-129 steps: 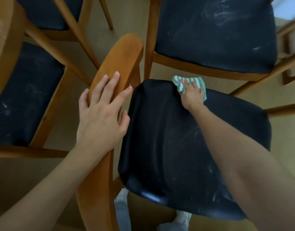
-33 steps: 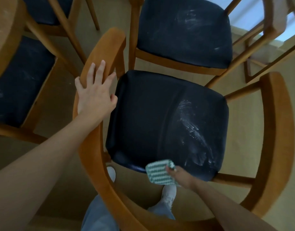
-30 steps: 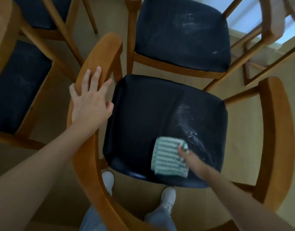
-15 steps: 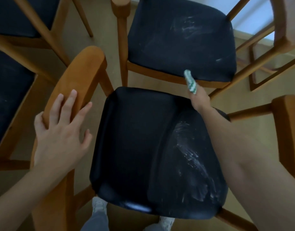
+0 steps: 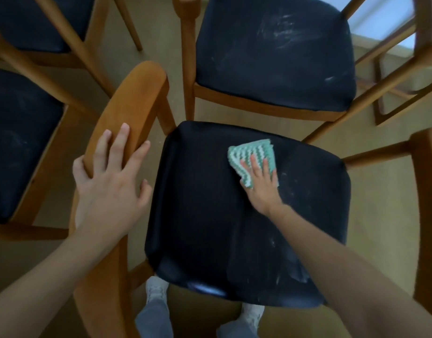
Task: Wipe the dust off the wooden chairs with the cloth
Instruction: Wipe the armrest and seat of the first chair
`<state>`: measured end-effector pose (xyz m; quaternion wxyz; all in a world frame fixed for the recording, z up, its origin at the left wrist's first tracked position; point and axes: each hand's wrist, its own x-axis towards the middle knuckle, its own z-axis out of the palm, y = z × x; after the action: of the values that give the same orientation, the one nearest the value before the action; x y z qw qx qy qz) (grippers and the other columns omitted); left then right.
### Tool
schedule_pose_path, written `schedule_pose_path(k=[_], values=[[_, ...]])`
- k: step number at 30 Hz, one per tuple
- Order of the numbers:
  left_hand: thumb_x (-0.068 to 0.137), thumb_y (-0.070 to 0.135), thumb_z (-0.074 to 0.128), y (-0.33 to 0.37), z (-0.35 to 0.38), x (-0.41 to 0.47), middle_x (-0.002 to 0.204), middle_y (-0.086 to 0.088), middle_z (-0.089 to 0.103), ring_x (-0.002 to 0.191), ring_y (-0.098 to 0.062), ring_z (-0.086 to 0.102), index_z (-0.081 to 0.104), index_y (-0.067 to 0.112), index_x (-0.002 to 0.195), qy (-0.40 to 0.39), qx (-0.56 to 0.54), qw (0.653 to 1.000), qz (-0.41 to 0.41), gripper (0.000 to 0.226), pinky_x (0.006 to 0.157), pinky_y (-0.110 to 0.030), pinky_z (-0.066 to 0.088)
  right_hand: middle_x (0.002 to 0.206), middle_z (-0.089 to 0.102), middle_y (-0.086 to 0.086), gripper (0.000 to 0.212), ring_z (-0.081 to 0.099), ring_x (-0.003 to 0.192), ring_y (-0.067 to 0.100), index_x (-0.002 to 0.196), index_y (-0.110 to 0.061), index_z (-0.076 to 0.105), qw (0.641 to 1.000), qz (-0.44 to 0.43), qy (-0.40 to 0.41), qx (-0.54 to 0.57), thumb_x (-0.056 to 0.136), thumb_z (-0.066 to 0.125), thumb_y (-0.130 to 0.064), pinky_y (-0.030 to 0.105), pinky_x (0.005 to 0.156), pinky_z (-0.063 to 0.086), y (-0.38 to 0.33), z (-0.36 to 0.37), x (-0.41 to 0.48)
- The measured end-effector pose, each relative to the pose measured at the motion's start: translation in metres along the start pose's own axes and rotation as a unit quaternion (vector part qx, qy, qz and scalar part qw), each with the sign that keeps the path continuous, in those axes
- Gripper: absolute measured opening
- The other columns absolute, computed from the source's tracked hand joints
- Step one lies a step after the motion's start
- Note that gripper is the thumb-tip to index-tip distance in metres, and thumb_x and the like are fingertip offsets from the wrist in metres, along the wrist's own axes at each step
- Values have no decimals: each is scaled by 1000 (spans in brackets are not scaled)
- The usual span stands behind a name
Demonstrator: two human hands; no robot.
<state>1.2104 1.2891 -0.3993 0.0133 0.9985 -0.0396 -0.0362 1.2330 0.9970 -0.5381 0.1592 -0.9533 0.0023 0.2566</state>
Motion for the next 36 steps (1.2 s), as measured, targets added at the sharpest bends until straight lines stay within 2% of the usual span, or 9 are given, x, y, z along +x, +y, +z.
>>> schedule_pose_path(k=[7, 18, 22, 25, 27, 28, 30, 33, 36], values=[[87, 34, 55, 1, 1, -2, 157, -6, 7, 143, -27, 4, 30, 24, 145, 1, -22, 1000, 1, 64, 106, -63, 16, 144, -34, -9, 73, -36, 132, 24, 138, -38, -22, 986, -93, -125, -54, 100, 40, -27, 43, 110, -22, -25, 62, -126], [91, 28, 51, 4, -13, -8, 157, -8, 11, 145, -26, 3, 38, 22, 141, -3, -69, 997, 25, 53, 110, -62, 5, 146, -23, -17, 60, -32, 131, 14, 149, -39, 5, 943, -155, -269, -121, 99, 36, -26, 39, 109, -21, -29, 84, -214], [92, 30, 48, 0, -19, -14, 158, -8, 8, 145, -26, 2, 35, 23, 143, -17, -65, 997, 45, 53, 114, -55, 4, 157, -6, -13, 55, -19, 141, 10, 151, -32, 7, 932, -140, -312, -123, 102, 31, -37, 33, 109, -18, -23, 83, -225], [92, 30, 48, 0, -15, -26, 158, -9, 6, 146, -26, 2, 34, 23, 144, -24, -66, 995, 67, 54, 116, -51, 3, 158, 14, 2, 63, 10, 146, 14, 151, -25, 17, 938, -56, -342, -32, 97, 34, -52, 32, 117, 2, -29, 76, -220], [91, 29, 50, 0, -11, -30, 158, -10, 7, 146, -27, 3, 36, 22, 144, -21, -72, 995, 66, 54, 115, -50, 3, 138, 50, 7, 85, 50, 123, 10, 137, -18, 44, 938, 41, -314, 141, 79, 34, -80, 27, 106, 36, -36, 63, -213], [91, 28, 51, 1, -9, -31, 158, -10, 10, 145, -27, 5, 37, 21, 143, -14, -73, 995, 64, 54, 115, -50, 4, 121, 61, 3, 76, 60, 103, 2, 125, -17, 54, 920, 87, -296, 240, 81, 36, -77, 21, 92, 46, -38, 54, -205], [89, 28, 53, 1, -5, -30, 157, -11, 16, 145, -28, 11, 41, 20, 141, 5, -72, 996, 59, 54, 115, -51, 8, 107, 64, 5, 41, 64, 84, 2, 115, -9, 58, 865, 140, -248, 414, 99, 37, -41, 16, 74, 52, -43, 29, -181], [88, 28, 54, 1, -1, -31, 155, -11, 20, 144, -28, 15, 40, 19, 141, 19, -67, 996, 53, 57, 114, -51, 12, 115, 63, 13, 30, 64, 92, 18, 104, -13, 59, 841, 159, -97, 508, 99, 38, -34, 29, 81, 54, -53, -18, -120], [86, 29, 55, 2, 1, -31, 155, -12, 21, 143, -29, 18, 38, 18, 142, 26, -57, 997, 54, 60, 114, -52, 15, 133, 53, 12, 39, 53, 119, 23, 128, -8, 51, 837, 93, 33, 538, 101, 36, -33, 31, 100, 42, -78, -52, -54]])
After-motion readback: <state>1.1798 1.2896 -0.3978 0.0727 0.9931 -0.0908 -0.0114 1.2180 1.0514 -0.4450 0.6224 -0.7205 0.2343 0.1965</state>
